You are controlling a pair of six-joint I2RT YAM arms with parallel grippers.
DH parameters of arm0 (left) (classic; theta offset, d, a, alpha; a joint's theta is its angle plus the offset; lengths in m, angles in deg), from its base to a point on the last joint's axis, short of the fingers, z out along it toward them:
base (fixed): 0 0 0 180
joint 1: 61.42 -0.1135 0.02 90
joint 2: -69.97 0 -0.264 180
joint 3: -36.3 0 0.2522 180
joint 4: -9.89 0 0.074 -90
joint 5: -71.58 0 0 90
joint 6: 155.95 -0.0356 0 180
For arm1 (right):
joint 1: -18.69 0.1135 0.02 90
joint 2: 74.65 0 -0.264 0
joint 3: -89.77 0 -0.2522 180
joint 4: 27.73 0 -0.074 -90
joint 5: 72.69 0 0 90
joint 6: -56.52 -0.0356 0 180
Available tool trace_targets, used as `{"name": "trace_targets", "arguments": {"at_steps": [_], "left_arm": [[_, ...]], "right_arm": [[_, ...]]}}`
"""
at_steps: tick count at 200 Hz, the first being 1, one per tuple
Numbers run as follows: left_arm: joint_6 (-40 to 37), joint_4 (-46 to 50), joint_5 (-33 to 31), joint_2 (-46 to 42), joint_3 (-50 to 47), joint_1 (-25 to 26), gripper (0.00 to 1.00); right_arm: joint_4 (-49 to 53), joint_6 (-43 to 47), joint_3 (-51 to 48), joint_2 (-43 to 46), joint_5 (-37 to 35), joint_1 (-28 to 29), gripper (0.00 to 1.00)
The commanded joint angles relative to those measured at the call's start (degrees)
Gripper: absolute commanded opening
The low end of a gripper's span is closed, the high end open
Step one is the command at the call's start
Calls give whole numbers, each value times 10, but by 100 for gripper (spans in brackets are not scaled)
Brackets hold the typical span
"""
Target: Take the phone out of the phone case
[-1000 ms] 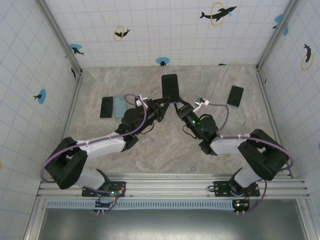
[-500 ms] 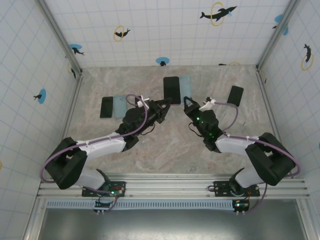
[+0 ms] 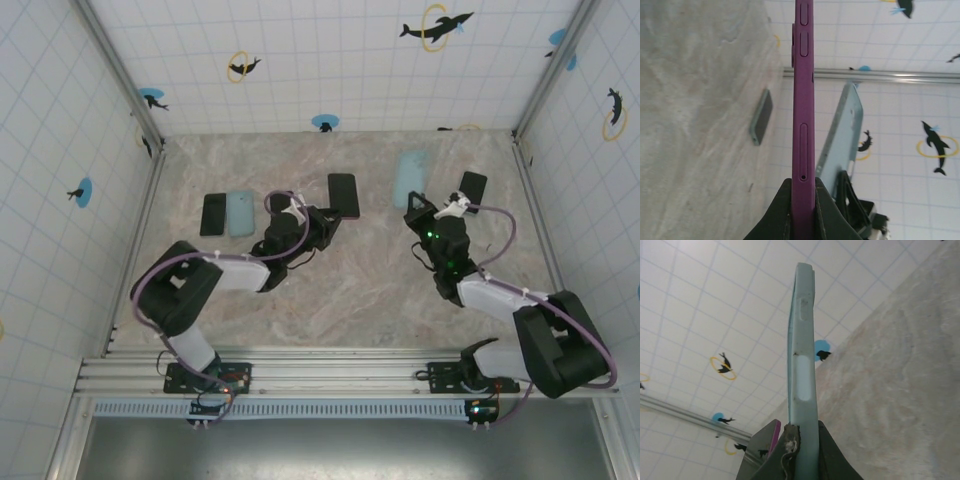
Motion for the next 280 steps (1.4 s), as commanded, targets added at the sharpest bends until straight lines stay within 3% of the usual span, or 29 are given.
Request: {"name": "trace_targets", "arguments": {"at_steps": [1,109,280], "left_arm": [[8,-76,24,37,51,-7,2],[27,-55,76,196,146,-45,3],[28,37,117,277,226,-67,10]], "right_arm": [[19,30,-16,27,20,-14,0],[28,38,-51,51,40,-34,0],[7,18,-53,20,62,-24,0]]}}
